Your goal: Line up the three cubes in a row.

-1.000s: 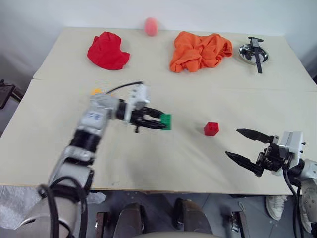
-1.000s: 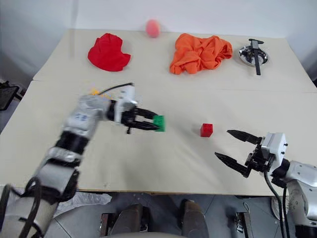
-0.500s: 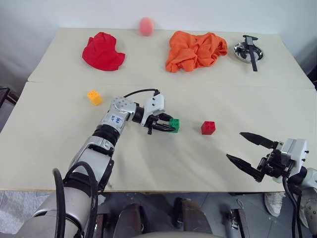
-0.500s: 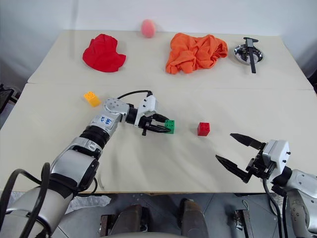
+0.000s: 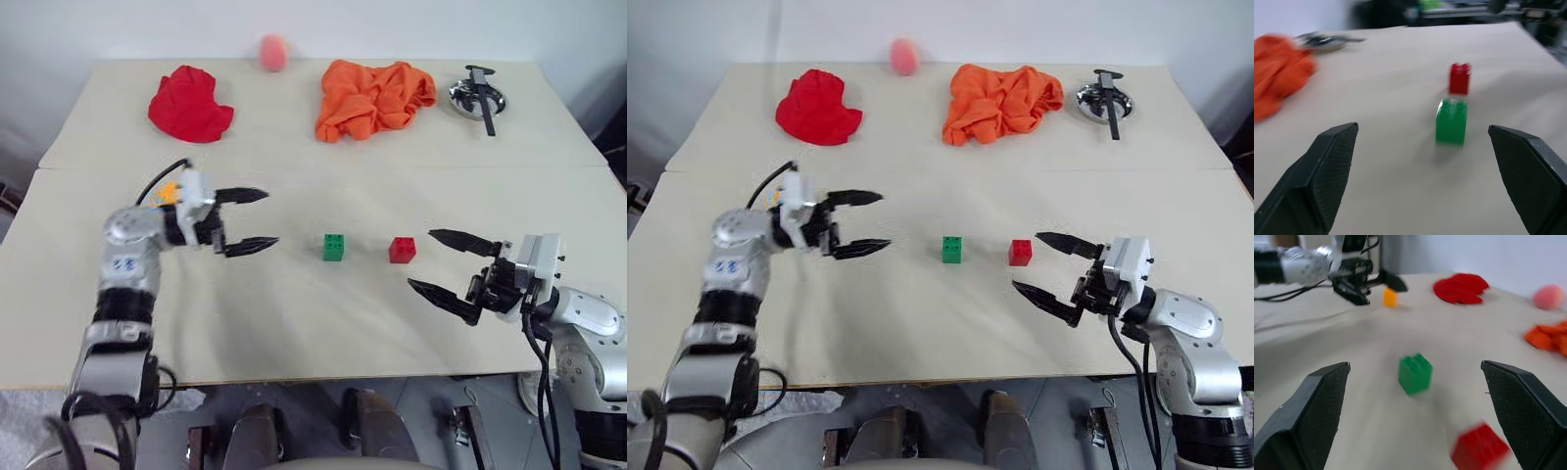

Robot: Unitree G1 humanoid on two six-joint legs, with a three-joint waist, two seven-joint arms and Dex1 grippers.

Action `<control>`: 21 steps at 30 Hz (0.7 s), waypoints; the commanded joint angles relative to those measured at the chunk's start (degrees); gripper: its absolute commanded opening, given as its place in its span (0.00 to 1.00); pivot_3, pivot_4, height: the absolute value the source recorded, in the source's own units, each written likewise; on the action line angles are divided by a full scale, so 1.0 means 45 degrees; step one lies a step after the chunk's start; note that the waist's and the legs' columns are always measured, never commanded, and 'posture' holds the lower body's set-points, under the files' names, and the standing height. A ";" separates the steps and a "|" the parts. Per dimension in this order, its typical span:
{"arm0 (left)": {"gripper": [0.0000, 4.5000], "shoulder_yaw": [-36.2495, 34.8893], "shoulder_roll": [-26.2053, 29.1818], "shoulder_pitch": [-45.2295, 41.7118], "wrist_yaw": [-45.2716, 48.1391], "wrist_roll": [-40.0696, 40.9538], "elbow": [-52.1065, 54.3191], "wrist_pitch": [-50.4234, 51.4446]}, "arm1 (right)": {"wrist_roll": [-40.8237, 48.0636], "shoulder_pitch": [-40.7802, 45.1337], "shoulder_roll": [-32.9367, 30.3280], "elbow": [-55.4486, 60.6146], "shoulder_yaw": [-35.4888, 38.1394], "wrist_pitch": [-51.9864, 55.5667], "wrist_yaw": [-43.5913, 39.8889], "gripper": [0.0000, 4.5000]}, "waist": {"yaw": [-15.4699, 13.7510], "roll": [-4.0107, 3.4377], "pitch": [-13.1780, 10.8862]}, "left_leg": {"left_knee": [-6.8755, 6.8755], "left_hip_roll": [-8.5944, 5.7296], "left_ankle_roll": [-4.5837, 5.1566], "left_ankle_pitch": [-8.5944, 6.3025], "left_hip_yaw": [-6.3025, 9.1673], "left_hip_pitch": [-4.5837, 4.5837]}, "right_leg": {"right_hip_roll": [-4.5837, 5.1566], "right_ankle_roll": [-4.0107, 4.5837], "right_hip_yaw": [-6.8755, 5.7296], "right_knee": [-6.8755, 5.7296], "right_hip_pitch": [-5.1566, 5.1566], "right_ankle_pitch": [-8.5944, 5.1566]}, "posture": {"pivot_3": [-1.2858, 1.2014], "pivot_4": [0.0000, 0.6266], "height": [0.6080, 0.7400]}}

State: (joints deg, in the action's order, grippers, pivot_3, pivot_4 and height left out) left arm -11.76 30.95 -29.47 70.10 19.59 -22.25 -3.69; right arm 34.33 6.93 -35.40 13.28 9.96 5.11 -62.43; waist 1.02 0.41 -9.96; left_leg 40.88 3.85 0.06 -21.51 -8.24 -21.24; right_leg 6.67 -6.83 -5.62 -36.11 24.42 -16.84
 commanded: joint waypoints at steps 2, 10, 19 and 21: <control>1.00 -0.2296 0.0261 0.3105 -0.2643 0.1003 0.3735 0.0748 | 0.0084 0.0765 0.0273 0.0017 -0.0265 -0.0168 -0.0091 1.00 | -0.0081 0.0004 -0.0002 | 0.0012 0.0003 0.0005 -0.0016 0.0001 -0.0003 | 0.0007 -0.0004 0.0003 0.0003 0.0000 0.0002 | 0.52 0.24 1.00; 1.00 -0.5523 -0.1645 0.9277 -0.6626 0.1057 0.6436 -0.0151 | 0.0054 0.1044 0.0380 0.0097 -0.1288 -0.0041 -0.1010 1.00 | -0.0285 0.0013 0.0003 | 0.0022 0.0008 0.0011 -0.0072 -0.0020 0.0016 | 0.0010 -0.0006 0.0009 0.0016 -0.0014 0.0004 | 0.52 0.24 1.00; 1.00 -0.4256 -0.1890 0.8456 -0.9822 0.1788 0.8530 0.3561 | 0.0109 0.1179 0.0108 0.0056 -0.1148 0.0113 -0.1268 1.00 | -0.0500 0.0028 0.0025 | 0.0045 0.0006 0.0010 -0.0080 -0.0010 0.0032 | 0.0007 -0.0004 0.0008 0.0007 -0.0036 0.0010 | 0.52 0.24 1.00; 1.00 -0.3727 -0.1885 0.7481 -1.1252 0.1678 0.8926 0.5250 | 0.0143 0.1148 0.0024 0.0114 -0.1083 0.0199 -0.1265 1.00 | -0.0507 0.0027 0.0025 | 0.0043 0.0007 0.0009 -0.0080 -0.0010 0.0028 | 0.0005 -0.0004 0.0006 0.0009 -0.0033 0.0010 | 0.52 0.24 1.00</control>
State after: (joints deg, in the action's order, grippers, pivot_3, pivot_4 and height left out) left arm -29.63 22.16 5.96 24.00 26.68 14.47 15.22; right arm 34.01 12.15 -34.35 12.68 3.57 5.88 -67.97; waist -1.26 0.53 -9.85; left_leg 41.08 3.88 0.10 -21.87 -8.28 -21.11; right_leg 6.69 -6.85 -5.59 -36.08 24.27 -16.79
